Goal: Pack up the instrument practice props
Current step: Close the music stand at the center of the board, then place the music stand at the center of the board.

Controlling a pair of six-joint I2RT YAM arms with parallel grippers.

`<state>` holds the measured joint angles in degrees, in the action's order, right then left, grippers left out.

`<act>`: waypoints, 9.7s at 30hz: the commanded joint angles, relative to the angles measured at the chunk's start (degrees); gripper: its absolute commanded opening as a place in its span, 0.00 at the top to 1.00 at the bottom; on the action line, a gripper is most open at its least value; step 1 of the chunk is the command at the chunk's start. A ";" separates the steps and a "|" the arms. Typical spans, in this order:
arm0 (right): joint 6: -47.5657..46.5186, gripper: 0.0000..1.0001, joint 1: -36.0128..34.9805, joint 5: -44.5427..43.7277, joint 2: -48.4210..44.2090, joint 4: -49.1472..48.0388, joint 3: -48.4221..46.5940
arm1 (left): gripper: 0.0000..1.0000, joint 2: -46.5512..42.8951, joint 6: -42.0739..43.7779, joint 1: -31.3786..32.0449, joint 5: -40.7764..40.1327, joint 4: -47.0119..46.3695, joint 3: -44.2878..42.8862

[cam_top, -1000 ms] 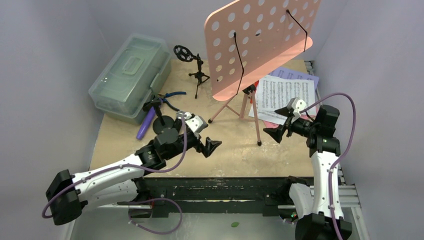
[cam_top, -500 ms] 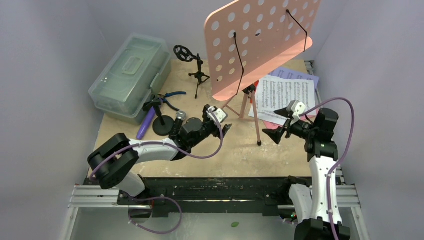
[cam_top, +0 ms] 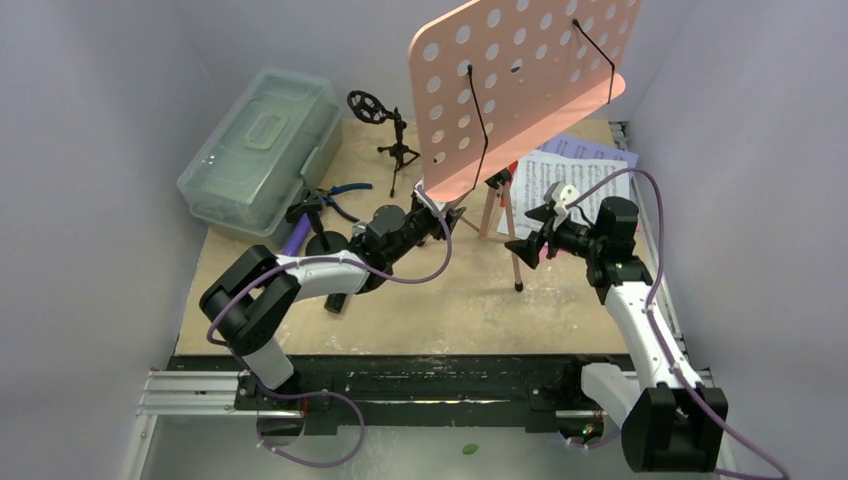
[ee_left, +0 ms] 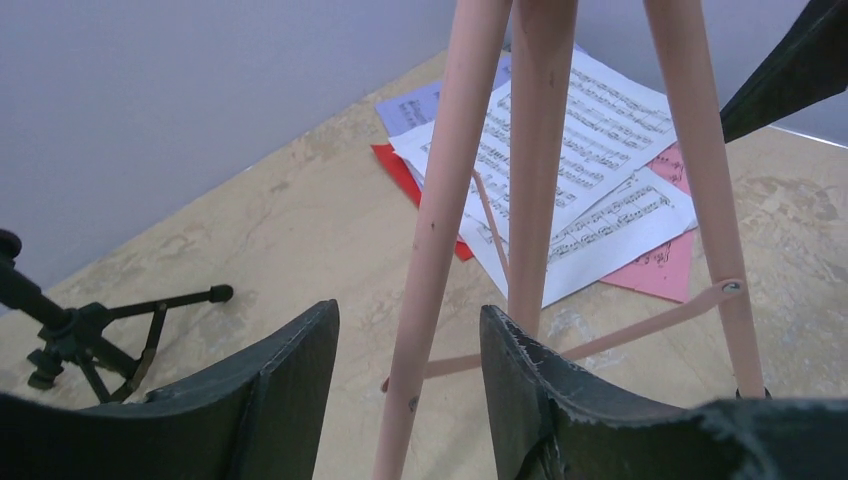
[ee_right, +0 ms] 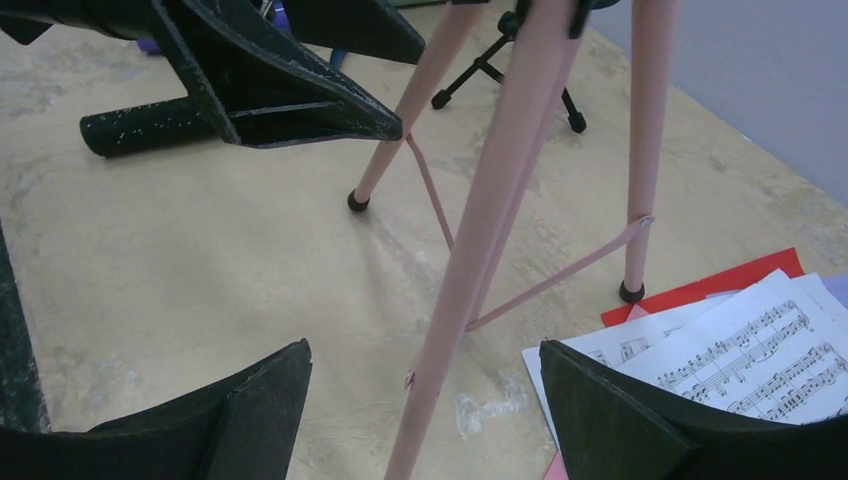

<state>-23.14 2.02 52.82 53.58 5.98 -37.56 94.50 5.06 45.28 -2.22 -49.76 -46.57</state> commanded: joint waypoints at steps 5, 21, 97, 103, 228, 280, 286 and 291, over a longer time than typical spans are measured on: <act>6.30 0.31 -4.26 -7.72 7.46 -12.57 -5.07 | 0.59 4.92 -1.69 -1.88 8.13 0.91 -7.82; 18.50 1.00 -7.21 -1.84 0.95 -23.35 -0.52 | 1.00 2.19 -12.86 -1.93 20.74 -4.47 -6.97; 5.74 1.00 -5.21 -3.43 6.73 0.18 -1.37 | 0.49 -13.80 -68.90 11.74 -7.42 -3.21 3.08; 5.91 1.00 -5.24 -3.27 6.71 -0.07 -1.37 | 0.55 -12.17 -78.92 15.90 -16.69 2.15 -0.42; 6.10 1.00 -4.77 -1.66 7.81 -1.14 -1.11 | 1.00 -11.35 -53.11 12.64 -18.64 9.78 -10.17; 5.76 1.00 -4.75 -1.20 7.85 -1.06 -1.11 | 0.97 -13.94 -52.05 12.65 -14.64 7.80 -0.96; 5.79 1.00 -4.75 -1.23 7.94 -1.08 -1.02 | 0.75 -16.27 -48.23 12.64 -12.25 5.50 0.84; 5.77 1.00 -4.75 -1.31 7.94 -1.06 -1.03 | 0.62 -14.36 -46.17 12.64 -7.73 2.88 -2.18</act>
<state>-15.70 -2.87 54.72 59.37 -3.29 -40.49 80.01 -44.49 57.87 -13.87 -42.04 -45.84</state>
